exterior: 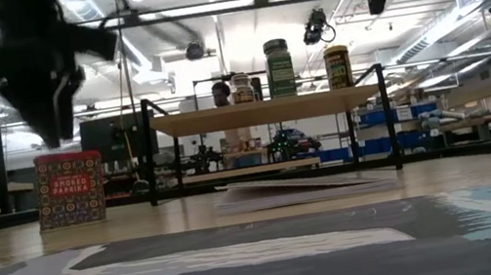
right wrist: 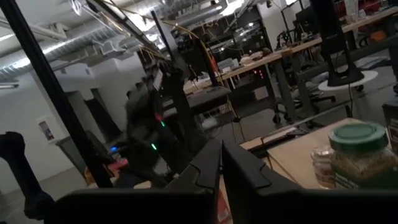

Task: Shelf spices
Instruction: Remove the brown seasoning bottle on the shelf

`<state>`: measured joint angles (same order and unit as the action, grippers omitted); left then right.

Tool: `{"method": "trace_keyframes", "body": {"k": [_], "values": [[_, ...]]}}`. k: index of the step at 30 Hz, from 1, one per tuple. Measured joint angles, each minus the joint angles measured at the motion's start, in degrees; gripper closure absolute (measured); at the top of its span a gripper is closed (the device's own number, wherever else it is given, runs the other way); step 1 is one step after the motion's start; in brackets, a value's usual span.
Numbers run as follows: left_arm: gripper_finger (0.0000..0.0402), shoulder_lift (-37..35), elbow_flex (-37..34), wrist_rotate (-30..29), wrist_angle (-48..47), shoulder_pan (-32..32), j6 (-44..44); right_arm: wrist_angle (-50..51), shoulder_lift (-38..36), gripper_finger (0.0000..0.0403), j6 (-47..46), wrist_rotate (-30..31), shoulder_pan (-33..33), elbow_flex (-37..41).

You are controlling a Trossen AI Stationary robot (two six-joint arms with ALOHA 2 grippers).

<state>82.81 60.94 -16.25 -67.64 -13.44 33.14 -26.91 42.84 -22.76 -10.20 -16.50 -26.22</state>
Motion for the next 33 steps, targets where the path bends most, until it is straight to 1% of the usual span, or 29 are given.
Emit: {"method": "trace_keyframes", "body": {"k": [4,6,10,14,16,18,21,25,28,33], "values": [[0.0054,0.0,6.69,-1.22,-2.41,-0.18,0.12,-0.5,0.35,0.0361,0.9,0.02,-0.01,0.0],[0.0054,-0.02,10.97,-2.92,-3.63,-0.19,0.12,-0.49,0.36,0.0351,1.79,0.02,-0.01,0.0],[0.0054,-0.02,20.57,-8.83,-6.01,-0.17,-1.74,-1.2,0.36,0.0329,3.3,0.02,0.01,0.02],[0.0054,-0.04,30.07,-15.38,-6.09,1.11,-6.3,-1.88,0.36,0.0305,3.94,0.02,0.01,0.02],[0.0053,-0.04,33.61,-18.58,-5.45,2.21,-9.32,-2.09,0.36,0.0291,4.77,-0.01,0.4,0.02],[0.0053,-0.04,36.18,-20.34,-4.87,3.88,-11.97,-2.22,0.36,0.0277,5.37,-0.16,1.1,0.02],[0.005,-0.05,38.07,-19.16,-3.27,7.53,-14.23,-3.28,0.36,0.0252,6.83,-0.61,2.72,0.02],[0.0038,0.62,38.17,-13.56,-1.64,12.54,-16.2,-4.78,0.36,0.0212,9.25,-0.81,5.28,0.02],[0.0026,2.8,38.17,-9.87,-1.44,15.33,-17.77,-5.66,0.36,0.0179,11.03,-1.0,6.54,0.02],[0.0018,7.74,38.15,-6.76,2.48,18.7,-22.22,-6.43,0.36,0.0127,12.7,-0.98,7.76,0.02]]}}
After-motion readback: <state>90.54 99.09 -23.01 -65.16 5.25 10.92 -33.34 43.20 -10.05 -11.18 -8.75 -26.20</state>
